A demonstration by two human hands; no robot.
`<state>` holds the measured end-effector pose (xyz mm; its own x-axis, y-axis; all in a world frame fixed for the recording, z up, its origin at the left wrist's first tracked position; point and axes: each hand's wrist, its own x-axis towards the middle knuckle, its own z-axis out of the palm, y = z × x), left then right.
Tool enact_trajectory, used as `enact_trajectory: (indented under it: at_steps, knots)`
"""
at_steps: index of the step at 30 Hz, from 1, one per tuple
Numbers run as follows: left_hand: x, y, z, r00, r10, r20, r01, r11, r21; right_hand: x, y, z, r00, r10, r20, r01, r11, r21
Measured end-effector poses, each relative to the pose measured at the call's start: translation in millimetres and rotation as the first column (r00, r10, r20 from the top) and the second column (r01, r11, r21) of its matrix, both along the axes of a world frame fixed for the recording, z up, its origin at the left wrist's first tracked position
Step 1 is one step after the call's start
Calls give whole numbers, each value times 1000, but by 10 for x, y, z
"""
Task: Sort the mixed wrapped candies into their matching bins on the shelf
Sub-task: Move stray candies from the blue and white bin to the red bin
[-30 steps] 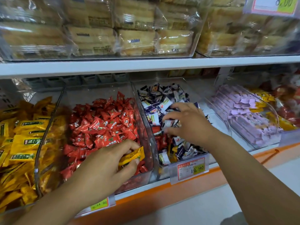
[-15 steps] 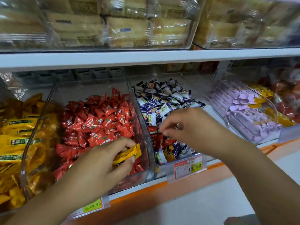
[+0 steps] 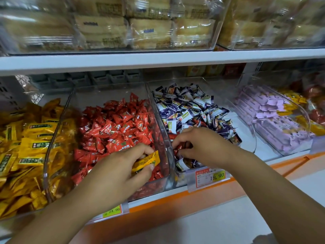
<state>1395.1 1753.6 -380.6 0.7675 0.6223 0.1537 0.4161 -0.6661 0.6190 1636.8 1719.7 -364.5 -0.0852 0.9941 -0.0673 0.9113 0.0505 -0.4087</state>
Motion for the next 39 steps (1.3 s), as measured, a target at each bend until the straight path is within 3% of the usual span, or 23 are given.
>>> enact_trajectory:
  at_steps: [5,14,20,24,27,29,31,34,37,39]
  knots:
    - [16,13,-23,1000,6,-5,-6,1000,26,-6,-52,8,998,-11,-60,9,999,-47]
    - [16,13,-30,1000,18,9,-18,1000,12,40,-87,200,933,-198,-301,225,973,59]
    - [9,22,-54,999,34,-15,-33,999,43,46,-121,387,905,-227,-359,287,950,123]
    - [12,14,-40,999,26,-27,-25,998,53,-184,-42,502,818,-134,-559,331,905,267]
    - [17,13,-36,999,30,-25,-28,998,53,-330,85,504,715,-35,-699,235,953,193]
    - [10,18,-41,999,35,-19,-34,998,44,-269,139,482,779,-113,-617,276,945,176]
    - [2,13,-45,999,33,-9,-33,998,51,-129,146,419,912,-215,-350,277,951,140]
    - [12,11,-36,1000,20,-7,-19,997,73,-56,144,188,989,-140,-37,142,988,60]
    - [16,17,-38,1000,17,9,-18,998,52,-118,205,-8,992,-73,99,56,985,165]
    - [17,12,-38,999,16,27,-17,999,43,-108,229,-21,991,-106,78,88,975,205]
